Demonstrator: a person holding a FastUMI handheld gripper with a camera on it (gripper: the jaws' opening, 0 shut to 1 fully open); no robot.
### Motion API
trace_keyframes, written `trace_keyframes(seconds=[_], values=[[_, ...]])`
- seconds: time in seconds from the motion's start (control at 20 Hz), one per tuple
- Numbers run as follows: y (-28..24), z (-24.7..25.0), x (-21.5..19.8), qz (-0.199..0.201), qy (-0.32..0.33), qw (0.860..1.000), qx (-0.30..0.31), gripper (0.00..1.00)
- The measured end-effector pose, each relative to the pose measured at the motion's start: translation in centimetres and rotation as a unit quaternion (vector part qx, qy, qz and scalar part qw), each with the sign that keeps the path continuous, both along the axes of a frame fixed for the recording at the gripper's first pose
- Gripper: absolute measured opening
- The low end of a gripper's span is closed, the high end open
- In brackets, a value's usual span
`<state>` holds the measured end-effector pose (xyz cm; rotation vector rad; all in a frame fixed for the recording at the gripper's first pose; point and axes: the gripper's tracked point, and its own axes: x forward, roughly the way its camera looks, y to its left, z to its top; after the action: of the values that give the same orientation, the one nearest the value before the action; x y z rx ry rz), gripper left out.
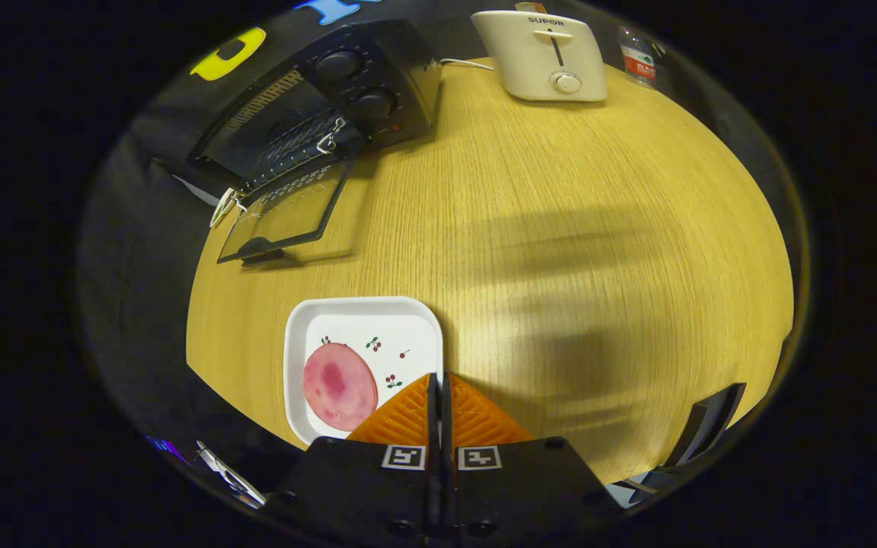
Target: Open the toaster oven, put the food inside, and close the toaster oven door.
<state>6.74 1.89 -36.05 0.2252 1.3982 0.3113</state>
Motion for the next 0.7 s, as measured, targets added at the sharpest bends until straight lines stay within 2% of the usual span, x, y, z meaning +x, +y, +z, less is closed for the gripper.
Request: trace_keyframes(seconds=[0.45,0.7], values=[[2.2,2.7,0.0,0.011,0.015,0.994,0.112,0.02],[4.1,4.2,0.7,-0.024,0.019,0.983,0.180,0.01]])
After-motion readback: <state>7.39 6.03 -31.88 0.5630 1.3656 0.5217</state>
